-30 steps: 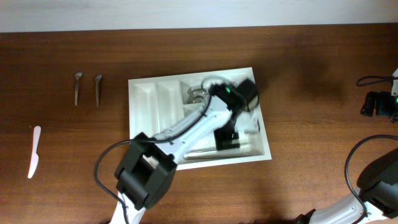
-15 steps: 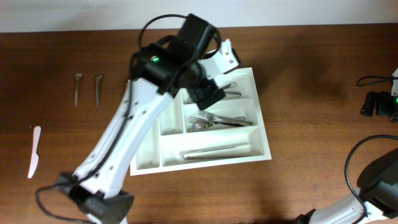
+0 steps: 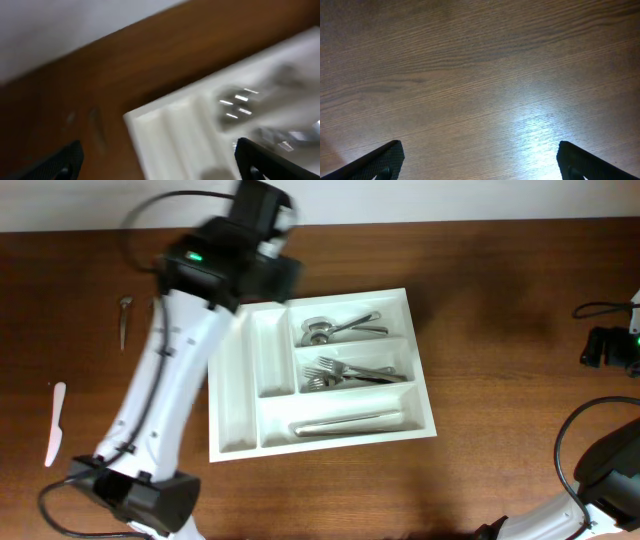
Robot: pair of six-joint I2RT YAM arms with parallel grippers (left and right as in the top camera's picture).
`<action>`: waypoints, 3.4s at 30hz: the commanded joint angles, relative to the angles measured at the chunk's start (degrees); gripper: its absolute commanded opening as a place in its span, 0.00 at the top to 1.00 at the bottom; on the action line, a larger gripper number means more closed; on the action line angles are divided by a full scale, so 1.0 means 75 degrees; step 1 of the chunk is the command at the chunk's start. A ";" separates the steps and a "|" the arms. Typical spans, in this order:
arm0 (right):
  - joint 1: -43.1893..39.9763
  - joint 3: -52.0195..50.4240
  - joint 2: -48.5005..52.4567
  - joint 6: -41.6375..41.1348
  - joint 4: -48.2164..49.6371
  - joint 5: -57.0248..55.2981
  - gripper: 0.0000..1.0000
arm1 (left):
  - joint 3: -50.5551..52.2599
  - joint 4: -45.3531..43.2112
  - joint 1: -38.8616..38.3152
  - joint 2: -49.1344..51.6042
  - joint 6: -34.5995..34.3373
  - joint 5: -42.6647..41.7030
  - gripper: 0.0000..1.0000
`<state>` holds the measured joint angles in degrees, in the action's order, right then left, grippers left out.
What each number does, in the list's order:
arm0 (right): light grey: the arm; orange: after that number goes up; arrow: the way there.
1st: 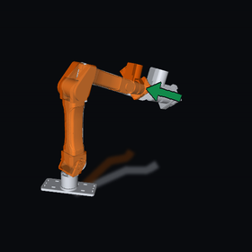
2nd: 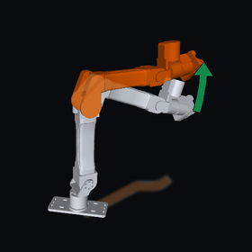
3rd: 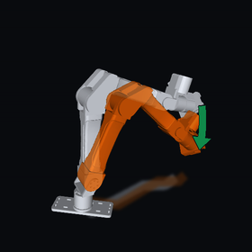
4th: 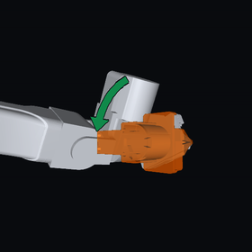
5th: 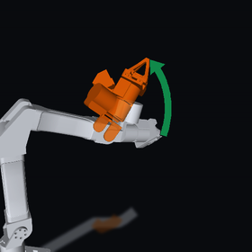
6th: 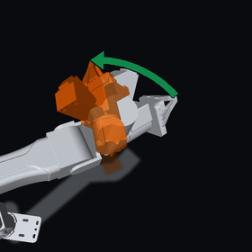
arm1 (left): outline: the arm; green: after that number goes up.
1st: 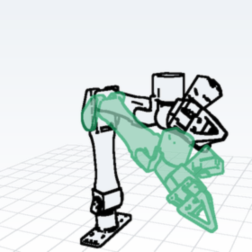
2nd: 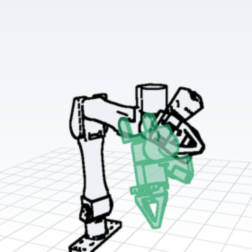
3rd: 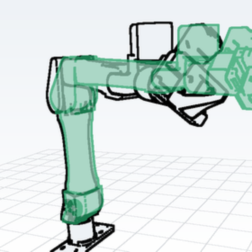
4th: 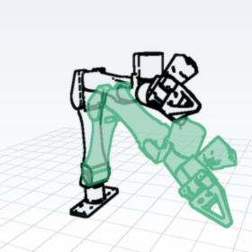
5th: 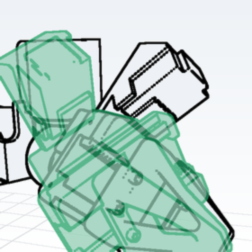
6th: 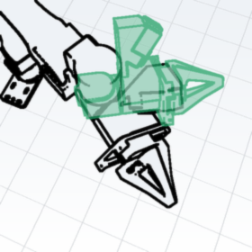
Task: Pack container
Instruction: 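Move the left gripper back left above the two small spoons, then lower the left gripper onto the right small spoon and close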
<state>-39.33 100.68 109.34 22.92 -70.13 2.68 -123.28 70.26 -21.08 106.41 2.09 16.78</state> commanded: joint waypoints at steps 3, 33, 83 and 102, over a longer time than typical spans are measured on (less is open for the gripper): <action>-0.0009 -0.0026 -0.0017 -0.0006 0.0020 0.0038 0.01 | -0.0026 0.0248 0.1078 0.0017 -0.0991 0.0574 0.01; -0.0009 -0.0026 -0.0017 -0.0006 0.0020 0.0041 0.01 | 0.0160 -0.0195 0.3844 0.3308 0.0119 -0.2075 0.01; -0.0009 -0.0026 -0.0017 -0.0006 0.0020 0.0041 0.02 | 0.0160 -0.1084 0.4284 0.4398 -0.0303 -0.2072 0.00; -0.0009 -0.0026 -0.0017 -0.0006 0.0020 0.0041 0.01 | 0.0160 -0.1081 0.4491 0.4441 -0.0125 -0.2075 0.00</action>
<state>-39.33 100.68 109.34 22.90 -70.13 2.68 -122.02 62.08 11.70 139.31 0.62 1.87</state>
